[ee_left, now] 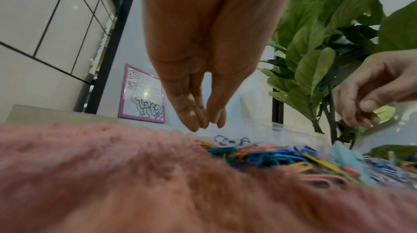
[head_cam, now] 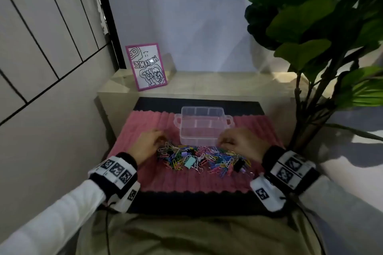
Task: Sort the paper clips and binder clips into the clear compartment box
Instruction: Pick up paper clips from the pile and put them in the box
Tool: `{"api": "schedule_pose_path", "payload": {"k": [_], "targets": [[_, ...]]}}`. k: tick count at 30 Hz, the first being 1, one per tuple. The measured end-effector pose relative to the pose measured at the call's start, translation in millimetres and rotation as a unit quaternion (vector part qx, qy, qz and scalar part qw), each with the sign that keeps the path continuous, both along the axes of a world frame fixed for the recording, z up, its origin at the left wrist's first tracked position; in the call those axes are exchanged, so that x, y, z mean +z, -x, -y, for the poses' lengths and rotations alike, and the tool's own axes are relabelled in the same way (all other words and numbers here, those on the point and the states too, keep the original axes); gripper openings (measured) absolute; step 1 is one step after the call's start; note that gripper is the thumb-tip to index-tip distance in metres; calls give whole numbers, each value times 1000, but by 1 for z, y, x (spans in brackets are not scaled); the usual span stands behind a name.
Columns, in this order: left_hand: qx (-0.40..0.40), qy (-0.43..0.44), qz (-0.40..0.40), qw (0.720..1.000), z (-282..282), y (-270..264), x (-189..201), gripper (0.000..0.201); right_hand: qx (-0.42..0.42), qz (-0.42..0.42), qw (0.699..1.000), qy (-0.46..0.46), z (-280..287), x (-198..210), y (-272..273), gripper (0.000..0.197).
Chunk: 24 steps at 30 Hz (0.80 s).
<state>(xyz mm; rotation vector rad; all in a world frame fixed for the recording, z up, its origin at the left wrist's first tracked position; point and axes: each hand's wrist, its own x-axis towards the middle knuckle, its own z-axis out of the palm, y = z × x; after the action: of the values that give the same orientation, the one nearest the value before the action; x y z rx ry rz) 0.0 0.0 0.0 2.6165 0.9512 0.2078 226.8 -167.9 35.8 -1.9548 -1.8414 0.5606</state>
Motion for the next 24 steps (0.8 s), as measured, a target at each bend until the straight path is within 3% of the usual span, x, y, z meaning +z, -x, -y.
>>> {"api": "schedule_pose_path", "payload": {"k": [3, 8, 14, 18, 20, 24], "targets": [[30, 13, -25, 999, -15, 3, 0, 37, 32, 35, 999, 26, -26, 3, 16, 19], [-3, 145, -78, 986, -21, 10, -3, 42, 99, 71, 992, 38, -76, 6, 61, 22], [9, 125, -36, 991, -11, 7, -7, 40, 144, 153, 973, 99, -107, -12, 104, 26], [41, 140, -26, 989, -19, 22, -11, 26, 158, 188, 962, 122, -117, -24, 109, 36], [50, 202, 2, 978, -21, 30, -15, 18, 160, 165, 966, 116, -120, -25, 106, 31], [48, 276, 46, 959, -21, 42, -14, 24, 131, 55, 986, 86, -119, -16, 93, 20]]}}
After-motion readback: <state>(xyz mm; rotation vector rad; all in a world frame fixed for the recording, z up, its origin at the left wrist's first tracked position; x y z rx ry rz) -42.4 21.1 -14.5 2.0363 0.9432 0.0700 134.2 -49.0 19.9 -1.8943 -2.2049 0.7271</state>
